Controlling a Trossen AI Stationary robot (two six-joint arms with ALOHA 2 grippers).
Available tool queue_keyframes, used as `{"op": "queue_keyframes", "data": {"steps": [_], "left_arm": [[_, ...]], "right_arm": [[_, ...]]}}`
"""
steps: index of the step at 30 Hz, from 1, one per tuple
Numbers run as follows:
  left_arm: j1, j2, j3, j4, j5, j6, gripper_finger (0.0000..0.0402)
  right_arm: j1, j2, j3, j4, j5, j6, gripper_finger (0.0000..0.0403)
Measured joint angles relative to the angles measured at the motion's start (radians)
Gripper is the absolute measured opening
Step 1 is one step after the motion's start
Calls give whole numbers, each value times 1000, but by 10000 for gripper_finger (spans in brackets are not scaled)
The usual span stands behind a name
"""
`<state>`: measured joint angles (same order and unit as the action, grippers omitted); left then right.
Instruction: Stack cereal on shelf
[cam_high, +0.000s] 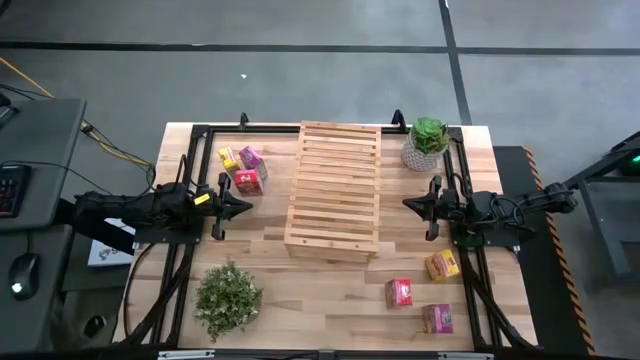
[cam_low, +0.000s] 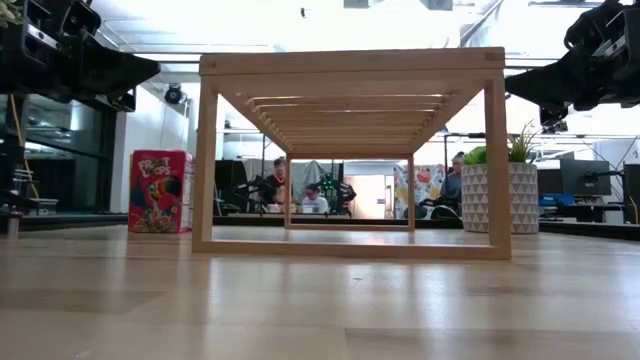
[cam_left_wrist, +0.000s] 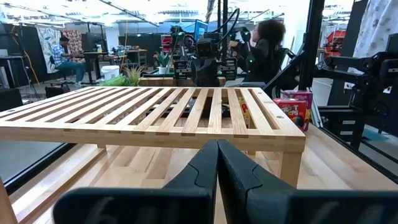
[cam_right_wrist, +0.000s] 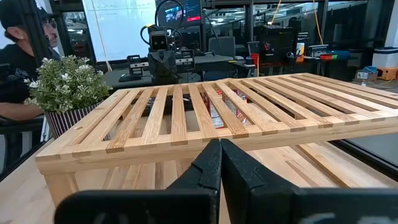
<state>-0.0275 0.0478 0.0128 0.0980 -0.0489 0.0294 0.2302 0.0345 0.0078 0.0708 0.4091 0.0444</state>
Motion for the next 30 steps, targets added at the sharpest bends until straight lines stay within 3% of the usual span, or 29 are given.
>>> {"op": "queue_keyframes", "data": {"steps": [30], "left_arm": [[0, 0, 0, 0, 0, 0, 3]], "right_arm": [[0, 0, 0, 0, 0, 0, 0]]}}
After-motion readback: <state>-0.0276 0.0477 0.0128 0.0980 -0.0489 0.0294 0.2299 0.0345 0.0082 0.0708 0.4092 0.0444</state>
